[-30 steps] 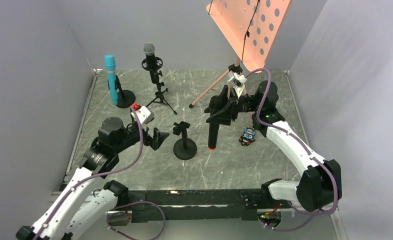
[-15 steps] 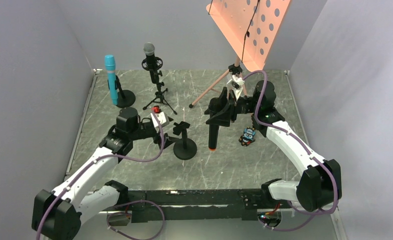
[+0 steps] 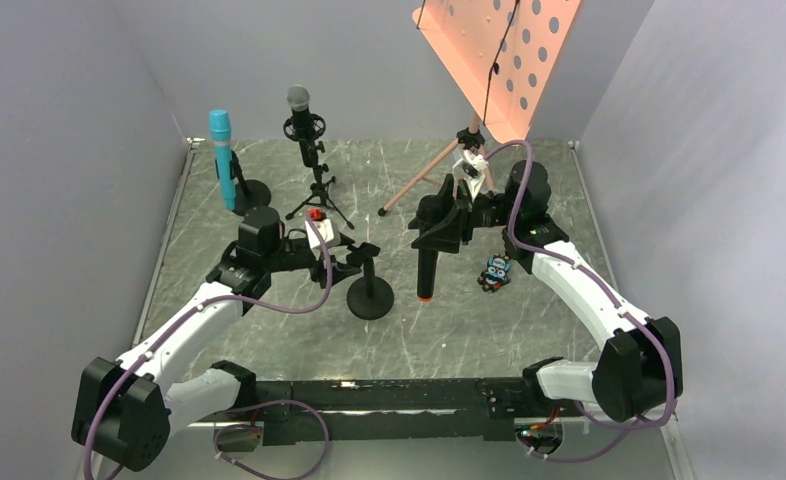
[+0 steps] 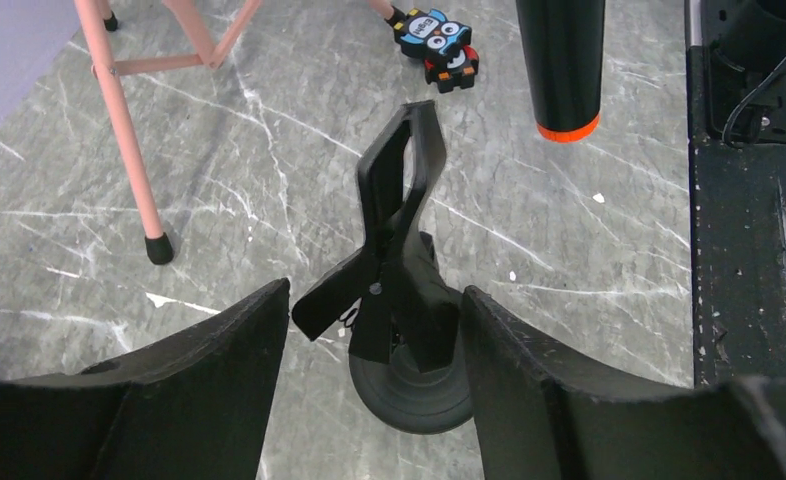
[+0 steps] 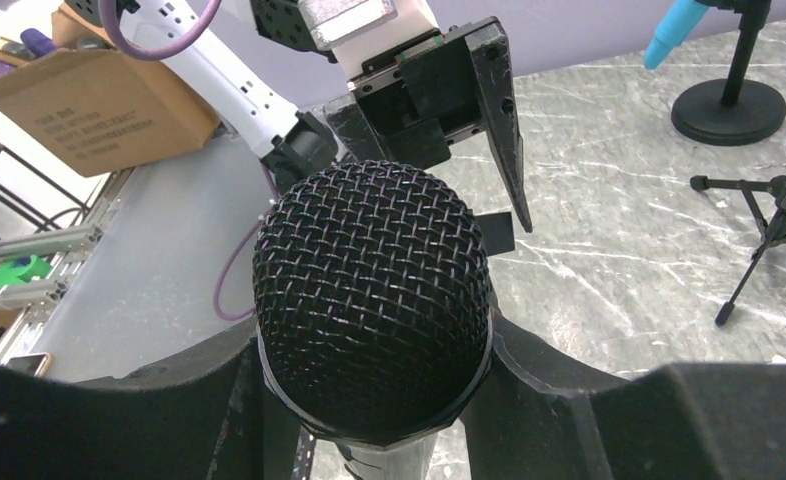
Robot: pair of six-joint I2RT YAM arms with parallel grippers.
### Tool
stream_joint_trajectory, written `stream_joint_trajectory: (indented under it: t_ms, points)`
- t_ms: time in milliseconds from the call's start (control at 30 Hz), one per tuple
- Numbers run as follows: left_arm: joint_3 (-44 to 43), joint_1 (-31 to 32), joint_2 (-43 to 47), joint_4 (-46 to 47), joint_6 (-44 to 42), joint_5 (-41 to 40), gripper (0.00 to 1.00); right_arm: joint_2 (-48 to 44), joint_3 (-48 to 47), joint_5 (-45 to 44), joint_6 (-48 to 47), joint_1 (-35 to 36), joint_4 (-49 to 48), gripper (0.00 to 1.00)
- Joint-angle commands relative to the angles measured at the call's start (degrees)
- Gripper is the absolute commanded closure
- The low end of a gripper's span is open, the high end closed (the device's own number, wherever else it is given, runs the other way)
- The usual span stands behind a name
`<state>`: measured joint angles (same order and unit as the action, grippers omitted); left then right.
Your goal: Attach the microphones to the stand
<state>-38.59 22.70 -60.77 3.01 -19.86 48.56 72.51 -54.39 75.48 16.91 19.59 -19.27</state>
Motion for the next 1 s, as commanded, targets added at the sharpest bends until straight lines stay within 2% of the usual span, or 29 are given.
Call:
stream_joint_trajectory:
  t_ms: [0,100,233,367,467,567,733,967]
  points:
    - [-2.0,-0.2,-0.1,2.7,0.6,4.1,0.39,-0.2,-2.1,0.7,-1.0,0.0,-1.7,1.0]
    - [-3.2,-0.2,-1.3,-0.2,0.4,4.8,0.54,0.2,-3.2,0.3,-3.0,0.5,1.2,1.0]
    - [-2.6,0.0,-1.7,-0.2,1.4,4.9,0.65,2.2,-7.9,-1.9,-12.3,3.7,11.8,1.0]
    - [-2.5,0.1,-0.8,-0.4,1.3,4.3,0.66,6.2,-17.6,-8.9,-27.5,9.1,32.5,1.0]
    - [-2.6,0.2,-0.7,-1.1,0.7,4.2,0.66,9.5,-25.7,-15.3,-36.3,12.6,42.4,1.0]
    - [-2.8,0.2,-1.0,-1.8,0.1,4.2,0.66,12.7,-31.0,-20.6,-42.0,14.8,48.2,1.0]
    - [-2.8,0.2,-0.9,-1.9,-0.3,4.2,0.67,18.2,-37.3,-24.7,-47.8,17.9,56.8,1.0]
    - [-3.1,0.2,-1.2,-2.6,-0.7,4.1,0.71,18.6,-38.8,-26.9,-48.4,21.2,57.8,1.0]
